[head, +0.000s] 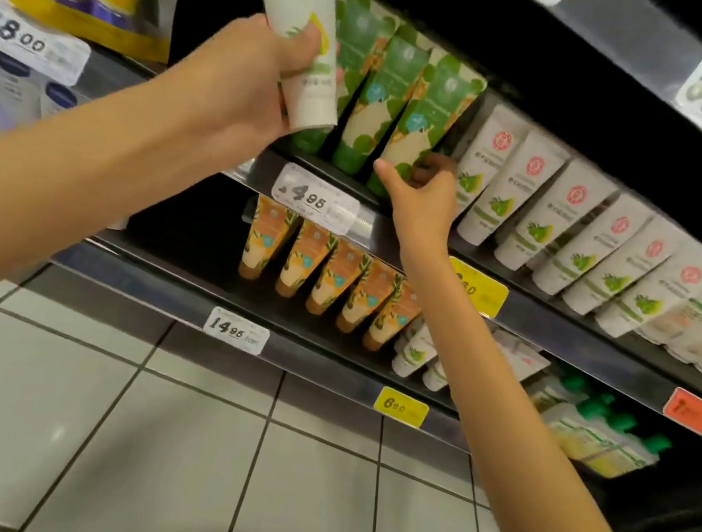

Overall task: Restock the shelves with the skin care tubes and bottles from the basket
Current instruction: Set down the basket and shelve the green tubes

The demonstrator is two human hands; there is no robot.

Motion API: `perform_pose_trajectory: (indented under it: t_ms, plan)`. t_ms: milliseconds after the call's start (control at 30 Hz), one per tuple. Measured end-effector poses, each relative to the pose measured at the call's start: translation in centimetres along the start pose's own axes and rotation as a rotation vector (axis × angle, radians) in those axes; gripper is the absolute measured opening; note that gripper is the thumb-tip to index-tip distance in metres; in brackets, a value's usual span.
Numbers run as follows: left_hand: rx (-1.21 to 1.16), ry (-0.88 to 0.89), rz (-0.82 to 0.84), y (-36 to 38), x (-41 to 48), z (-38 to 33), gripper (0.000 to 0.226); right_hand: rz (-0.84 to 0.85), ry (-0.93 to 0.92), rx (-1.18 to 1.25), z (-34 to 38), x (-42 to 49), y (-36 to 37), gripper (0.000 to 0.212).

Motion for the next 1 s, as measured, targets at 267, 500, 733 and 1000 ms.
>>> perform_pose_trajectory:
  t_ms: [267, 500, 733, 1000]
  plan:
    - [0.064, -0.066, 0.023, 2.6, -0.4, 2.4, 0.038, -0.003, -0.007, 0.005, 0.3, 0.0, -0.1, 0.054]
    - [-0.011, -0.177, 0.062, 3.8, -1.9, 4.5, 0.030, -0.124, 0.051, 0.178, 1.1, -2.1, -1.8, 0.024]
    - [0.136, -0.462, 0.187, 4.0, -5.7, 13.2, 0.037, 0.286, -0.091, 0.212, -4.3, -10.2, -8.8, 0.006]
    - [0.080, -0.811, 0.102, 4.4, -9.5, 25.1, 0.035, 0.407, 0.247, 0.184, -17.2, -16.4, -11.0, 0.027]
Point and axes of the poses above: each hand's wrist, its own x-axis towards the middle knuckle, its own y-axis out of the palm, z = x × y, the point moved 1 cm from there along x, towards the middle knuckle, and after that the axes turned 9 degrees about -x, right-handed, at the moved point
